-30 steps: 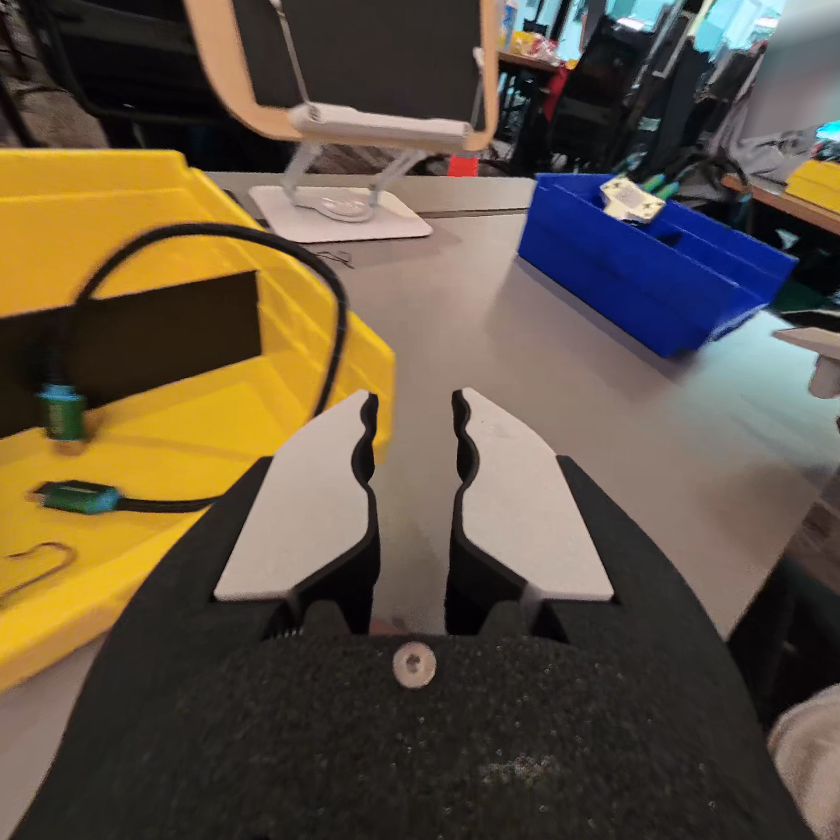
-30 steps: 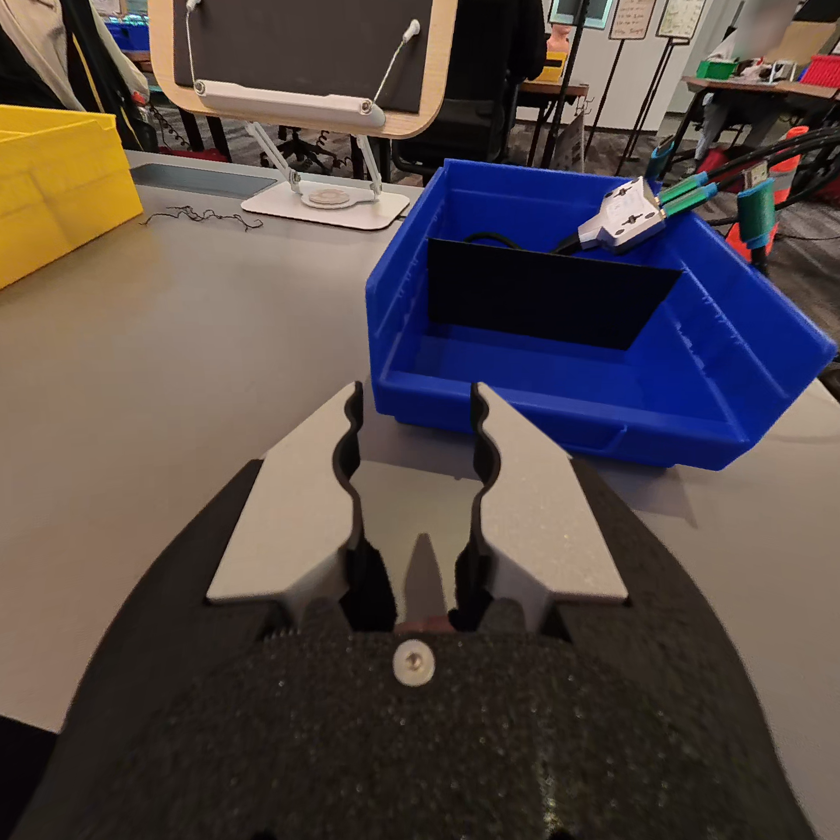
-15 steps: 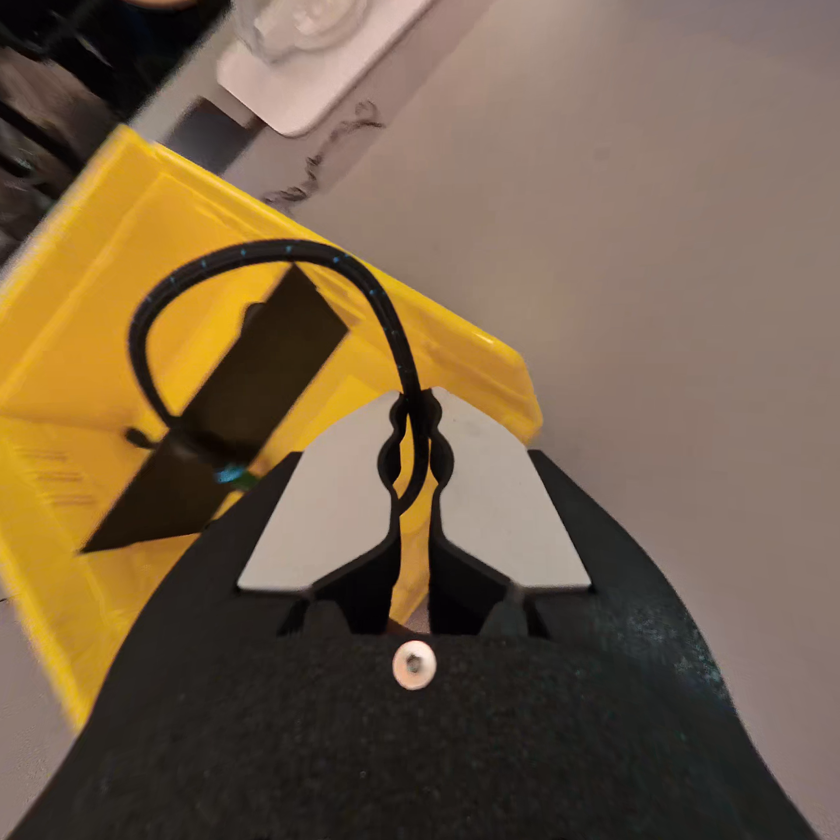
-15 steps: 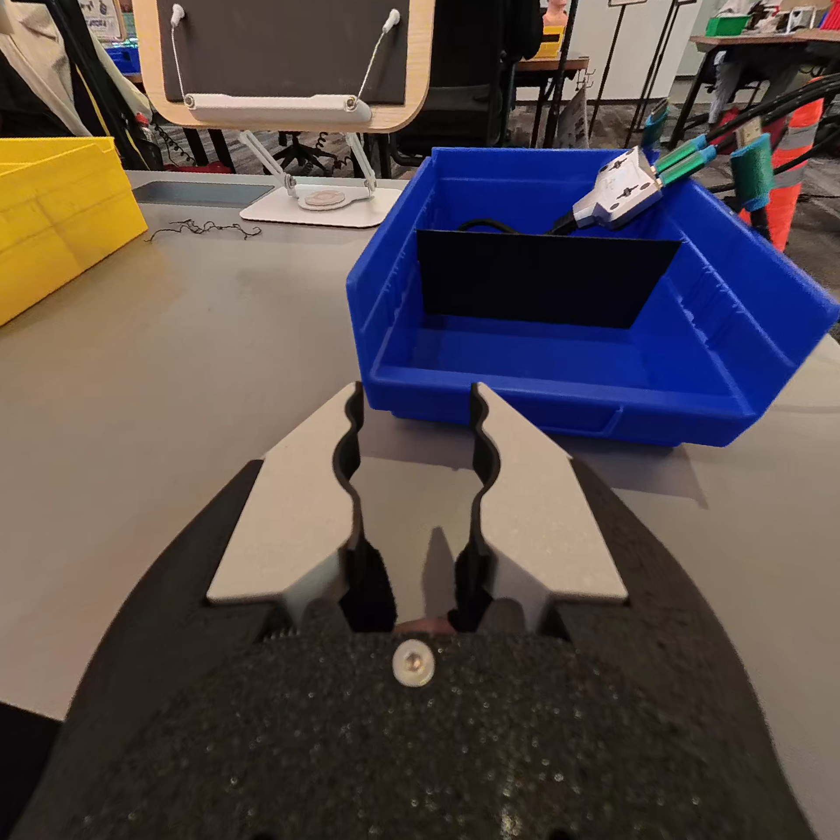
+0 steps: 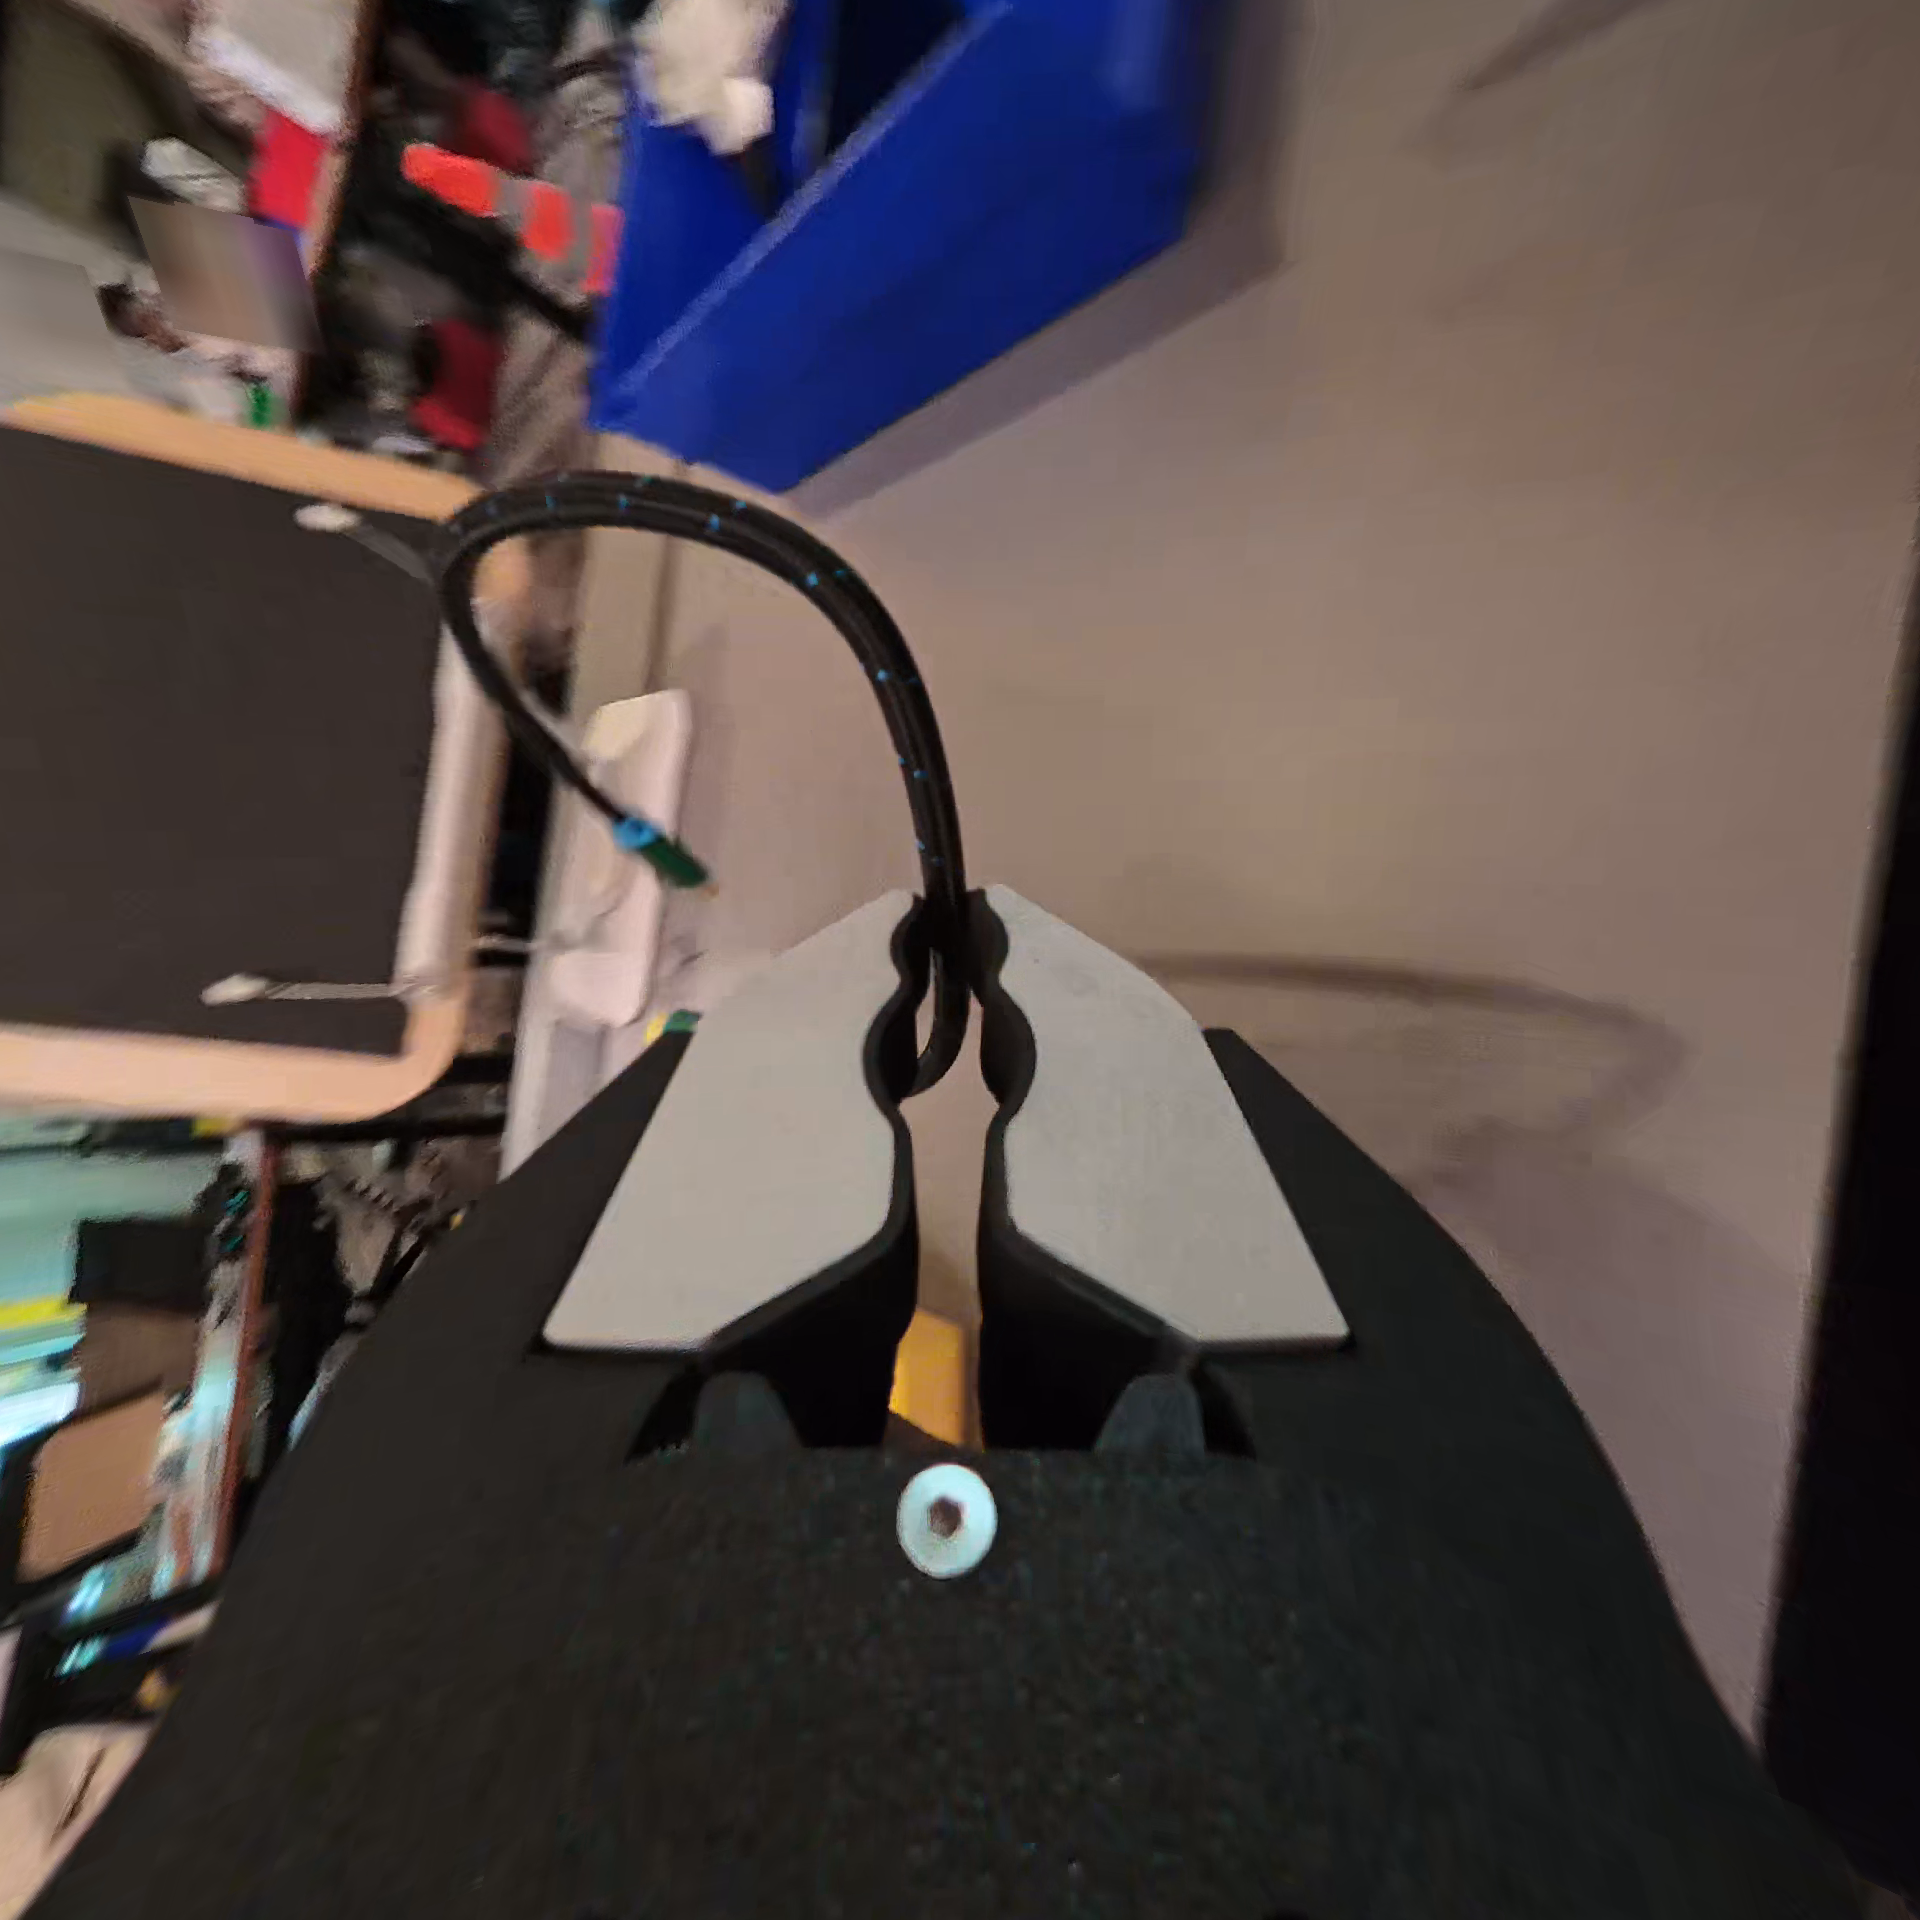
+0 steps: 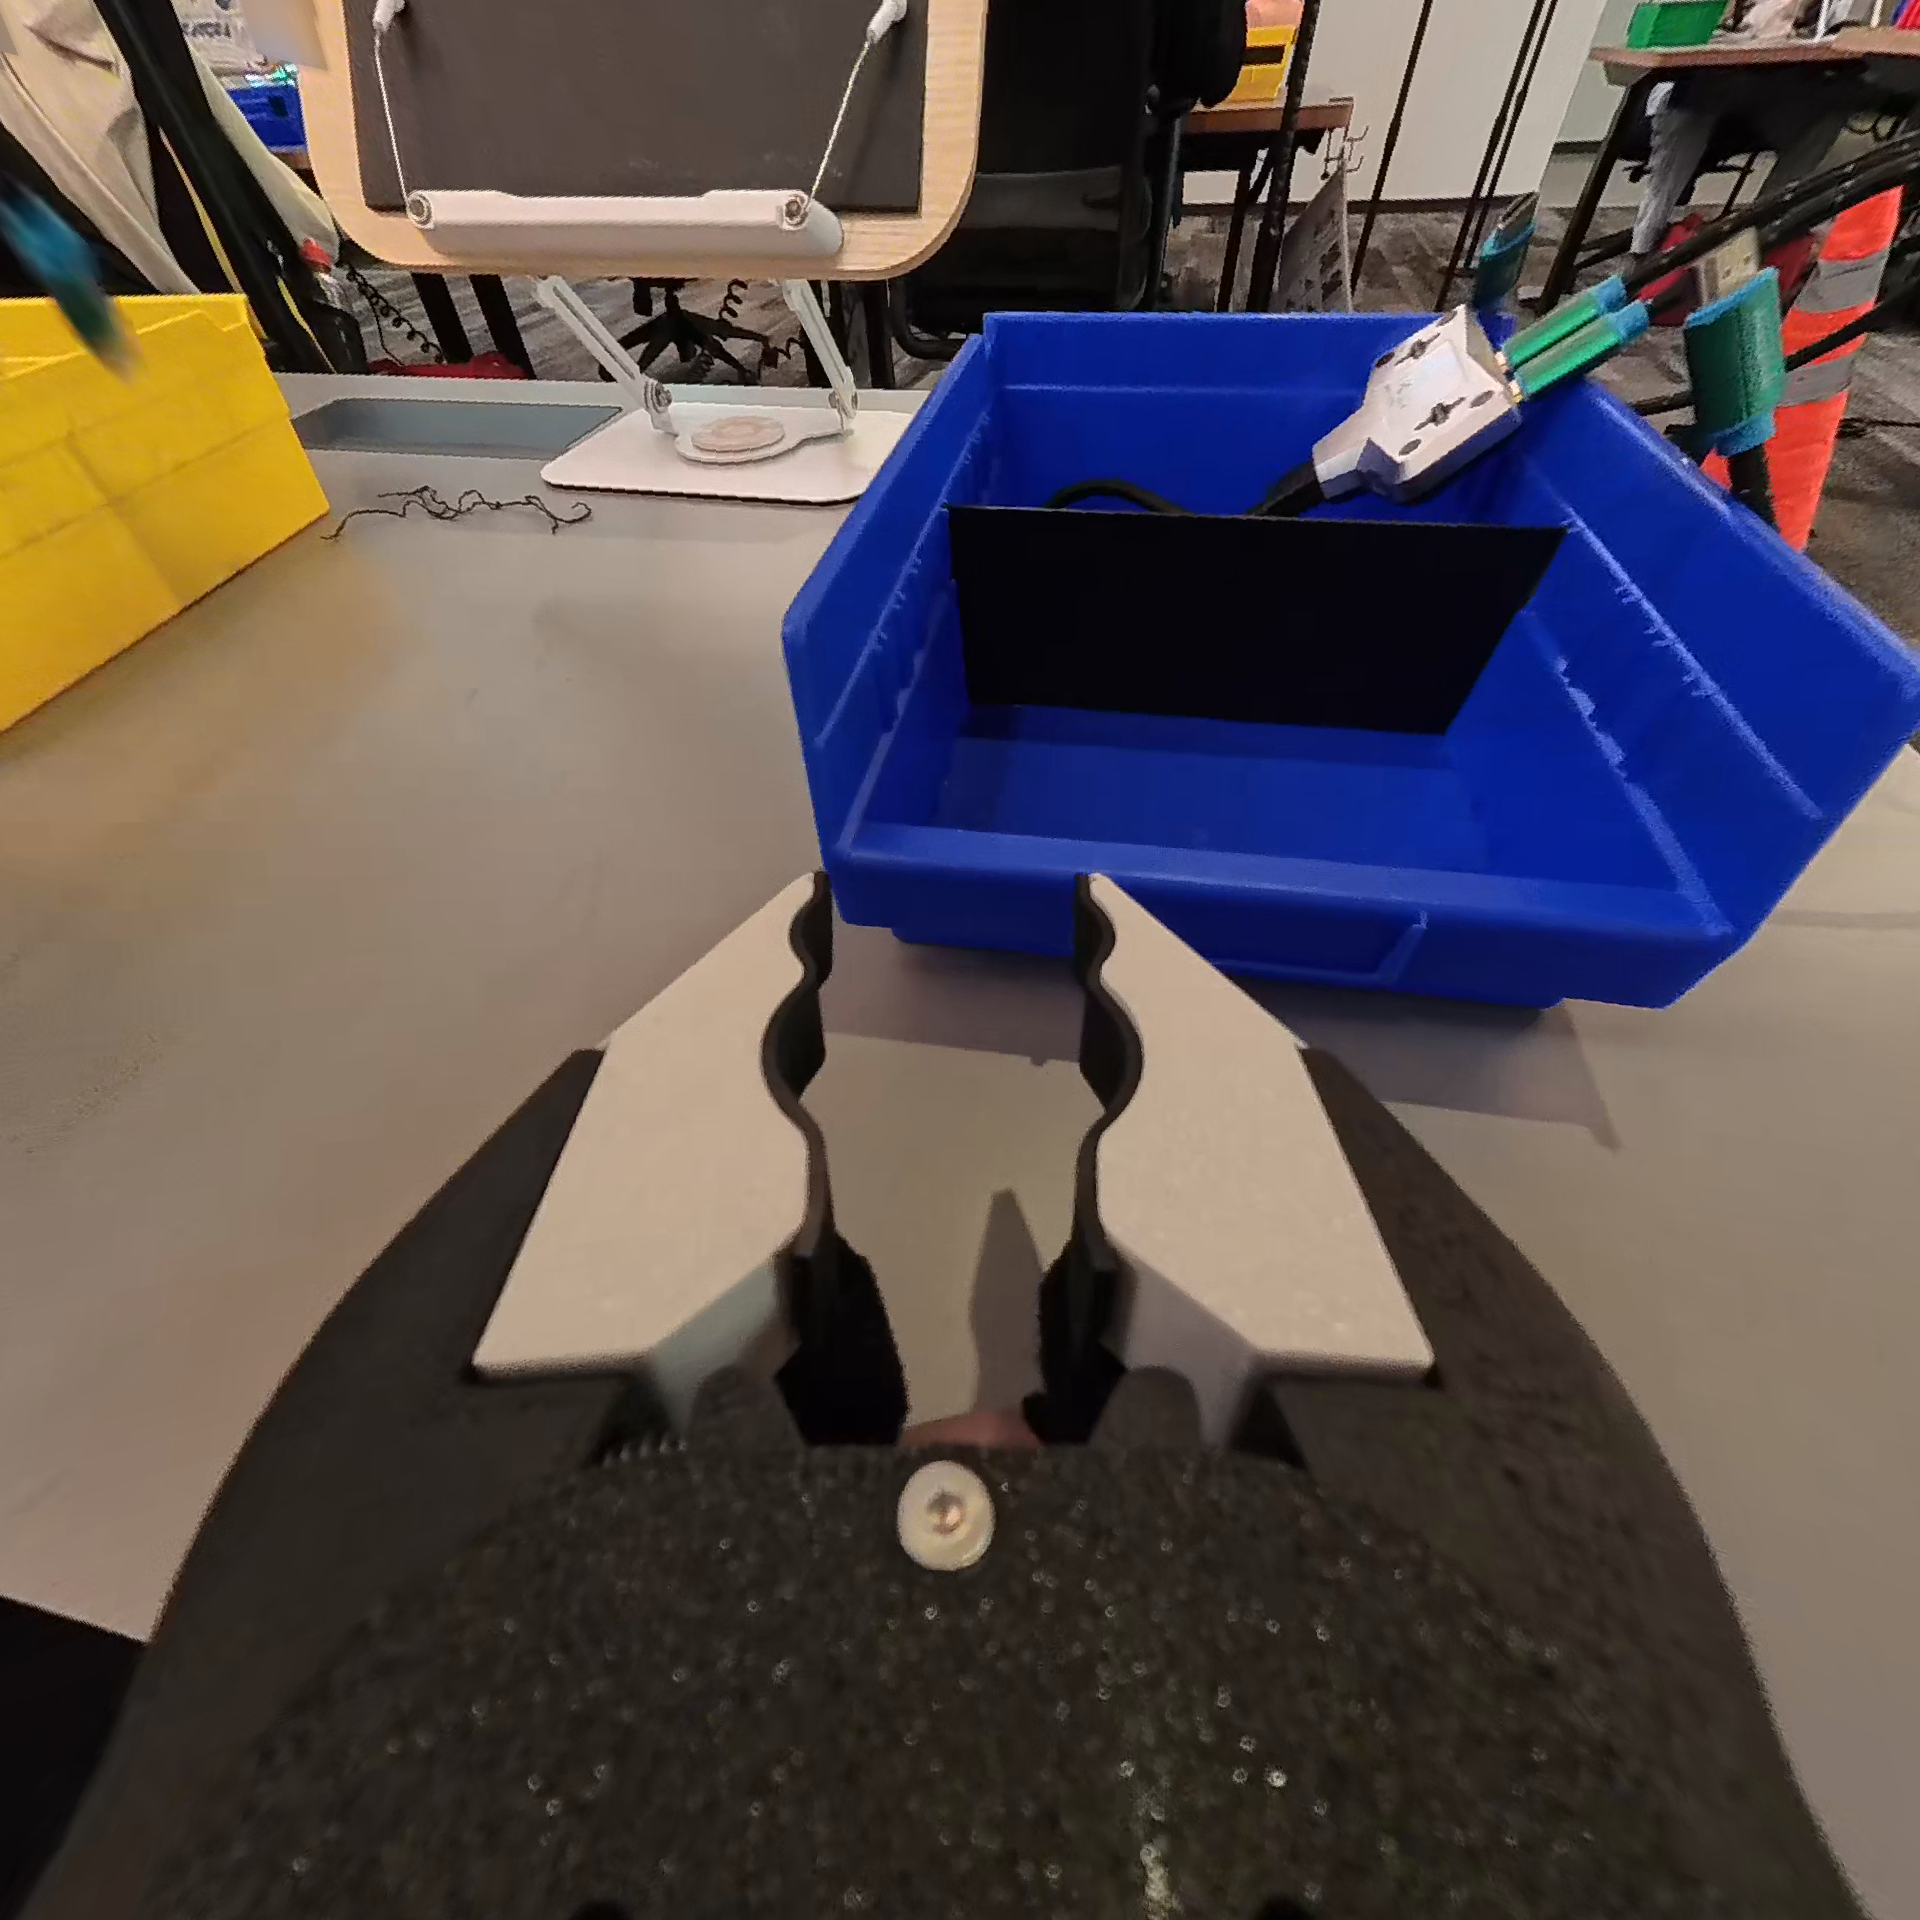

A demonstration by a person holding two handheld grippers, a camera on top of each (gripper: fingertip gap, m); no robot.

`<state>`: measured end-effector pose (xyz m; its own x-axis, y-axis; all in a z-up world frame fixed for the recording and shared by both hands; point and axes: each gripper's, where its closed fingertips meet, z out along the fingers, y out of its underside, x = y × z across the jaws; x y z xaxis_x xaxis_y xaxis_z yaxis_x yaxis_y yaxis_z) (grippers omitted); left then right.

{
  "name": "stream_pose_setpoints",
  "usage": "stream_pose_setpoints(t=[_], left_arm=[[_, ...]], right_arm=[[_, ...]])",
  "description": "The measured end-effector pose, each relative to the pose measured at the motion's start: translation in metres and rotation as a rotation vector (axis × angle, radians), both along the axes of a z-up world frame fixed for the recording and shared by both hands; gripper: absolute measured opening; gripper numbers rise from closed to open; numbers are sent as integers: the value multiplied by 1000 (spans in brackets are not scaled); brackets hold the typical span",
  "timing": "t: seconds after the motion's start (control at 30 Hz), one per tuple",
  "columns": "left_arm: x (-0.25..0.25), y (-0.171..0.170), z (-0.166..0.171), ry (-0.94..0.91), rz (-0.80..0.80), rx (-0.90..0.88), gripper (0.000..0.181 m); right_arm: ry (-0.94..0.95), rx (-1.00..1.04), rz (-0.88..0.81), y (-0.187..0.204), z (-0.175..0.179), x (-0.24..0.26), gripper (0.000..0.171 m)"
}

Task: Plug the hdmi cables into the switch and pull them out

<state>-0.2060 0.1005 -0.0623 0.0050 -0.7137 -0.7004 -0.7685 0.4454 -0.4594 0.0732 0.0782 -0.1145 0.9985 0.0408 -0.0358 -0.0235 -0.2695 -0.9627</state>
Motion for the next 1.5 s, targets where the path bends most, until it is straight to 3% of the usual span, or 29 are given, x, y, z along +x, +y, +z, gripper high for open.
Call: stream_pose_setpoints(t=[0.13,0.23,0.37,0.6,0.77,0.83,0.93,1.1,1.2,1.27,1.4,1.5], left_arm=[[17,-18,-69,187,-25,-82,6],[24,-25,-93,213,0,-155,7],[35,-25,-91,112,63,-214,7],[45,-47,-99,24,11,-411,20],[45,-48,-53,-218,-16,-667,23],[26,-24,-23,-315,18,-695,25],[-27,42,23,-414,144,-622,27],[-125,168,56,-284,410,-504,41],[-165,238,27,-123,584,-566,52],[-179,270,-9,-45,728,-713,62],[-179,298,-61,38,967,-1039,81],[-172,315,-73,41,1047,-1111,85]], right_arm=[[-6,-1,3,-1,0,-1,45],[-1,0,4,-1,0,-1,45],[2,-2,8,-1,0,-2,45],[-16,-9,17,-1,-2,-6,45],[-3,-6,12,-1,-1,-3,45],[2,-7,10,-1,-1,-2,45],[15,-3,10,-1,-1,-1,45],[34,-5,20,1,-2,-2,45],[42,-9,27,4,-3,-4,45],[40,-15,31,6,-4,-7,45],[32,-23,35,10,-6,-10,45],[24,-29,30,11,-7,-8,45]])
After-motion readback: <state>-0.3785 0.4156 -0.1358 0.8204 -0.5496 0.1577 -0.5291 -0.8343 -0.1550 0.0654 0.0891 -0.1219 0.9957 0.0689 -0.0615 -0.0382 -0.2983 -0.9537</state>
